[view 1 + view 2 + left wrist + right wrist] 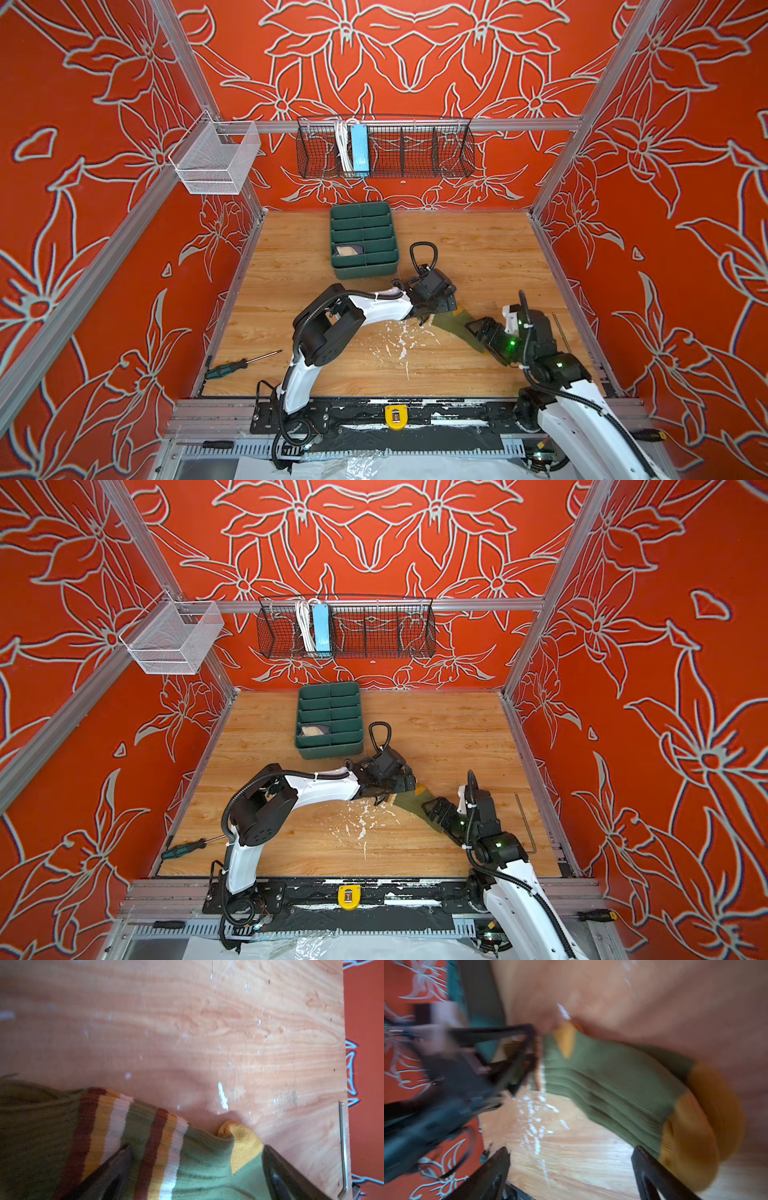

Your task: Roll the socks

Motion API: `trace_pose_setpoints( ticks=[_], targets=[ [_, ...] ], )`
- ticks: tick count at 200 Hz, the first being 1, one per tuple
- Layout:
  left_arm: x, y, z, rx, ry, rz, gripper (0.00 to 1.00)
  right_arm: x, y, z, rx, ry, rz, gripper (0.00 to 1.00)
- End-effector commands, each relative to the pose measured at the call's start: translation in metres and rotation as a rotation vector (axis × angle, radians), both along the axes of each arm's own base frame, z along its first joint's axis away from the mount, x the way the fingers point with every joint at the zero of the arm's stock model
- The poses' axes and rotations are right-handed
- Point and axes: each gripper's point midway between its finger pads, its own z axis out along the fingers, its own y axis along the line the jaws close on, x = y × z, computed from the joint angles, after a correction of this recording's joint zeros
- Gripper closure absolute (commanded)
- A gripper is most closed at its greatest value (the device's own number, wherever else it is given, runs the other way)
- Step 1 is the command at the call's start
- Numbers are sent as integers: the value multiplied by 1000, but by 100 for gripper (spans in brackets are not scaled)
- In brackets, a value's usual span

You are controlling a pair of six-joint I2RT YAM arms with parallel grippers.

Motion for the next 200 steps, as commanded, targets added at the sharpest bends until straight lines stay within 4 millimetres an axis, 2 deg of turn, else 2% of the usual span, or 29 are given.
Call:
trace_pose_setpoints(
  ticks=[1, 39, 85, 121, 156, 166, 181, 200],
  targets=[
    [-29, 34, -31, 136, 99, 63, 3, 7, -6, 0, -7, -42, -49, 4],
    [-54, 64, -22, 169, 62, 91, 3, 19, -23, -11, -112, -40, -93, 2],
    [-82, 94, -1, 232, 32, 64, 3, 58, -23, -8, -200, -45, -39, 2],
    [-104, 101, 12, 222, -15, 58, 3, 95, -11, -13, -221, -19, 48, 2],
    [-111, 105, 22, 231, -57, 69, 3, 126, -4, -17, -251, 7, 114, 3],
    [-110, 102, 31, 215, -89, 56, 3, 136, -1, -14, -261, 1, 137, 2],
    [-105, 92, 56, 166, -170, -1, 3, 147, 7, -2, -258, -28, 200, 3],
    [-99, 80, 107, 113, -327, -116, 2, 154, 15, 28, -256, -105, 265, 4]
  ],
)
